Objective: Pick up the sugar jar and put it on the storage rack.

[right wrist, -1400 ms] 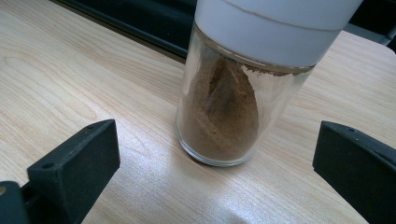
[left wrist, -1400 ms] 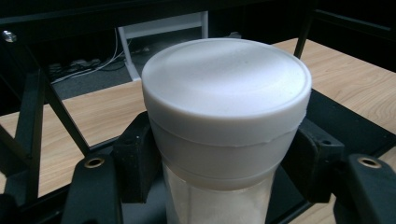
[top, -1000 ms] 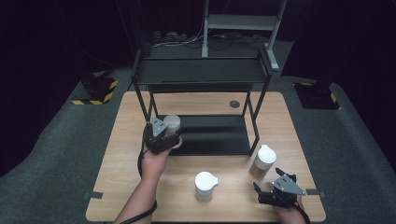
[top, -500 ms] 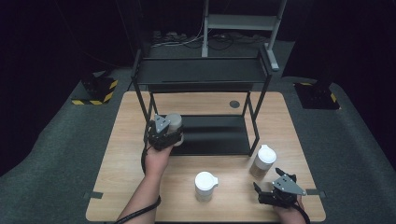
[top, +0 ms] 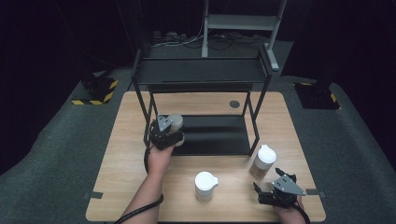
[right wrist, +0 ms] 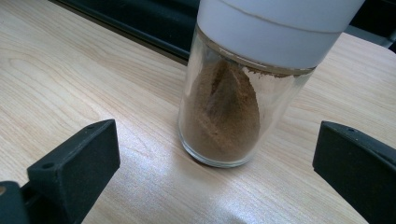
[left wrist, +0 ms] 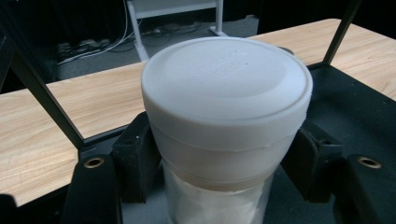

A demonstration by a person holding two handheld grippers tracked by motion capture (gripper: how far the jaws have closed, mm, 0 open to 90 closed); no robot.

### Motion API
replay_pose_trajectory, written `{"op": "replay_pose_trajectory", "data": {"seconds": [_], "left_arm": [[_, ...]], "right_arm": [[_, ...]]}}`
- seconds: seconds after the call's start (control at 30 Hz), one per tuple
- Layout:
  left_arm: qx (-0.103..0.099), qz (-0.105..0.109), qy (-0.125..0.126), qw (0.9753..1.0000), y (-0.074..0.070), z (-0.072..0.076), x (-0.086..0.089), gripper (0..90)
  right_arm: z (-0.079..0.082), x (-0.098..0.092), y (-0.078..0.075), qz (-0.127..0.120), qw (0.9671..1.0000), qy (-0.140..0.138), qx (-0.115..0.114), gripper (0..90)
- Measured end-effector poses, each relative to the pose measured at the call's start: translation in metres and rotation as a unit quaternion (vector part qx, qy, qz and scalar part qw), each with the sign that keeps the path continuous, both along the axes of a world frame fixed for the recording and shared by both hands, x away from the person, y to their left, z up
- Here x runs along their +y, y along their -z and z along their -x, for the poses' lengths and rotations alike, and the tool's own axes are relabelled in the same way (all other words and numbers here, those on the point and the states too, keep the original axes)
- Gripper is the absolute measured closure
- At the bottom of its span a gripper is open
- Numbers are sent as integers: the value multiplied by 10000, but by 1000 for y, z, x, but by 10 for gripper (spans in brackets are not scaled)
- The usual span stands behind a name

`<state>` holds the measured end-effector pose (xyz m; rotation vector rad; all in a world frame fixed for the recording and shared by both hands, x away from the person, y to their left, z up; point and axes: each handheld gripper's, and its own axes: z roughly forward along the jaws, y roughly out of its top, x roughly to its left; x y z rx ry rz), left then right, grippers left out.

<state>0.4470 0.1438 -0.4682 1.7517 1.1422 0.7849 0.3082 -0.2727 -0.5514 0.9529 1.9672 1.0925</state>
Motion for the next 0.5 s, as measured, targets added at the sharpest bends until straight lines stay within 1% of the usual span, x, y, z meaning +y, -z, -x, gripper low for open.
{"op": "replay_pose_trajectory", "data": {"seconds": [0.07, 0.17, 0.33, 0.5], "left_arm": [[25, -49, 0, 10000, 1, -2, 0, 345], [33, -12, -9, 10000, 3, -3, -1, 345], [68, -21, -44, 10000, 6, -4, -1, 345], [40, 0, -55, 10000, 7, -4, 0, 345]], "right_arm": [[0, 0, 0, -1, 10000, -1, 6, 0], [0, 0, 0, -1, 10000, -1, 10, 0], [0, 0, 0, 1, 10000, -10, -2, 0], [0, 0, 0, -5, 10000, -13, 0, 0]]}}
